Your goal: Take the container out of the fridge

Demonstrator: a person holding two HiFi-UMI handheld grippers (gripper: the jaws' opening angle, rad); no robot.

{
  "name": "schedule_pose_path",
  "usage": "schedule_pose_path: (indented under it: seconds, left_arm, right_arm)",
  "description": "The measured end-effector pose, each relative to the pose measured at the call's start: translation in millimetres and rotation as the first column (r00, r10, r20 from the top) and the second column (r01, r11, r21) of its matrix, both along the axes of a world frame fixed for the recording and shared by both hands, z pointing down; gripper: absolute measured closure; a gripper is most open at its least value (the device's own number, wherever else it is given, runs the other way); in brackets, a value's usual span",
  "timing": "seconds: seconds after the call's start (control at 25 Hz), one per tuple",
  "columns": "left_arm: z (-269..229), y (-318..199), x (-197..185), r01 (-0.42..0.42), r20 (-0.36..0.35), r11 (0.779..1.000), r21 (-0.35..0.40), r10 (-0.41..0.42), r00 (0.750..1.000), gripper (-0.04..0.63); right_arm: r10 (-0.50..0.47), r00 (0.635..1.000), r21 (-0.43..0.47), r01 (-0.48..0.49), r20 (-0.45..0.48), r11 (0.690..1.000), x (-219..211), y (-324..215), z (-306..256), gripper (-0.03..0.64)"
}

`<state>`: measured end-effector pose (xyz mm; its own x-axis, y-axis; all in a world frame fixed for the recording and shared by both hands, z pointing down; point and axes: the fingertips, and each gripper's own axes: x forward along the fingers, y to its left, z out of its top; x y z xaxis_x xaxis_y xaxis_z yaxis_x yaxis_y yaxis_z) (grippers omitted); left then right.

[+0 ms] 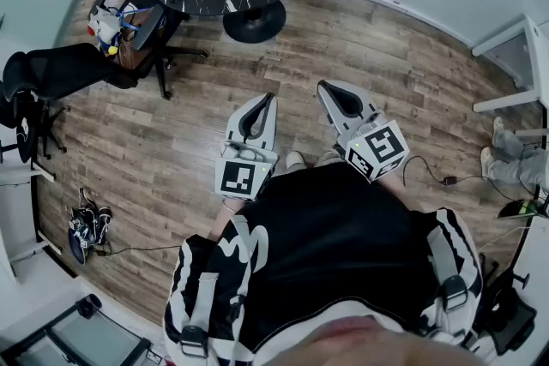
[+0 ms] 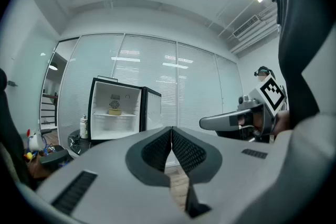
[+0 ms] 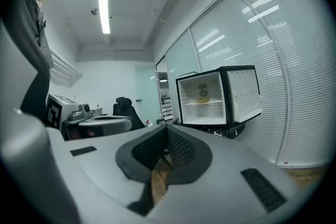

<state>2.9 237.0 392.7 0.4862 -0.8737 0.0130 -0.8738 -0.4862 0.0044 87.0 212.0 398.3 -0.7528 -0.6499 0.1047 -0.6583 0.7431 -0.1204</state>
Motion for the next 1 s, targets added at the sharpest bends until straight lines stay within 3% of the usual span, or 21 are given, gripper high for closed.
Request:
schedule_pose_path:
  seconds: [0.4, 0.84, 1.0]
  left_arm:
    - [-4, -9, -24, 0.038, -0.039, 0.999, 0.002, -0.037, 0.999, 0.586]
    - [-2, -8, -19, 0.005, -0.040, 1.000, -0.006, -0.005, 0.999, 0.586]
    - [-4, -5, -19, -0.018, -0.053, 1.000, -0.003, 0.018, 0.998, 0.586]
  right_arm:
    - [0.022, 1.000, 0.013, -0.022, -0.004, 1.000, -2, -4, -7, 0.606]
    - [0.011, 0.998, 0.038, -0.009, -0.062, 0.999, -11, -1, -11, 0.604]
    - [-0.008, 1.000, 0.035, 0.008, -0.005, 0.999, -15, 3, -10, 0.604]
